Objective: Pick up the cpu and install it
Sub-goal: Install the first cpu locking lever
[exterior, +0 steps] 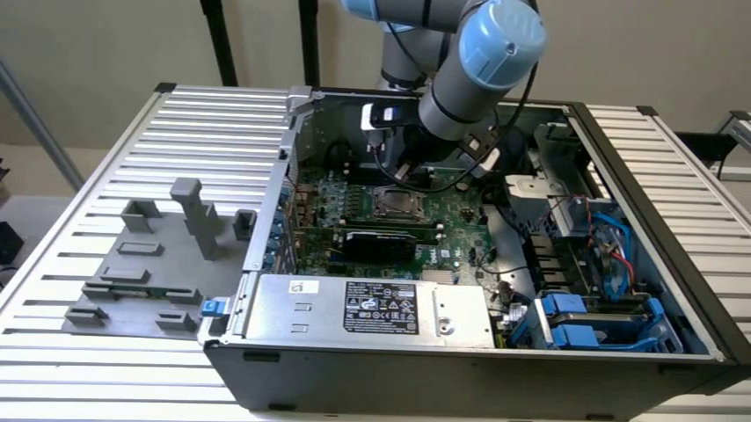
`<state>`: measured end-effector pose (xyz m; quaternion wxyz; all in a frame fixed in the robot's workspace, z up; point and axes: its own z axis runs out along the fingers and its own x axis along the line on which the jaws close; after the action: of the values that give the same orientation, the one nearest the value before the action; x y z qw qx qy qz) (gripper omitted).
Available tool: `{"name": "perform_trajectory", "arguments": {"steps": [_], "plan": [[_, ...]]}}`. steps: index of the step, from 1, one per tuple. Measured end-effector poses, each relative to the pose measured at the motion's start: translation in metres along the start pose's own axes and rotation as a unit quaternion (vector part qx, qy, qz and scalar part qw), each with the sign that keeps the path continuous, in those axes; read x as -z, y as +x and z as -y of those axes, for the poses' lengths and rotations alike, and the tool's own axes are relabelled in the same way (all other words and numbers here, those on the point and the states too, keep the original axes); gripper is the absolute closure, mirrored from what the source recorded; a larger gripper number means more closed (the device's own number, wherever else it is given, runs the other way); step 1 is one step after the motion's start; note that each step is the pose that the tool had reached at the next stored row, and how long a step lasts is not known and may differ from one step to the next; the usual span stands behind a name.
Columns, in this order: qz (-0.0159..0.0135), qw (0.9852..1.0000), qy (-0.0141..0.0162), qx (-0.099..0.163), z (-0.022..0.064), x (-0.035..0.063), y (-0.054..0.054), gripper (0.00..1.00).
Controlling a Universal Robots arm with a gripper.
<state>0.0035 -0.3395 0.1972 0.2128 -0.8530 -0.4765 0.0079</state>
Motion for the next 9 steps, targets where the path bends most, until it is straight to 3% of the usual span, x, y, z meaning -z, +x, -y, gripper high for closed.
{"name": "perform_trajectory", "arguments": {"steps": [3,9], "plan": [[0.002,1.0,-0.0046,0.0,0.0002,-0.0003,0.0004,0.89],[0.0092,0.9998,-0.015,-0.001,0.0017,-0.0016,0.0031,0.89]]}}
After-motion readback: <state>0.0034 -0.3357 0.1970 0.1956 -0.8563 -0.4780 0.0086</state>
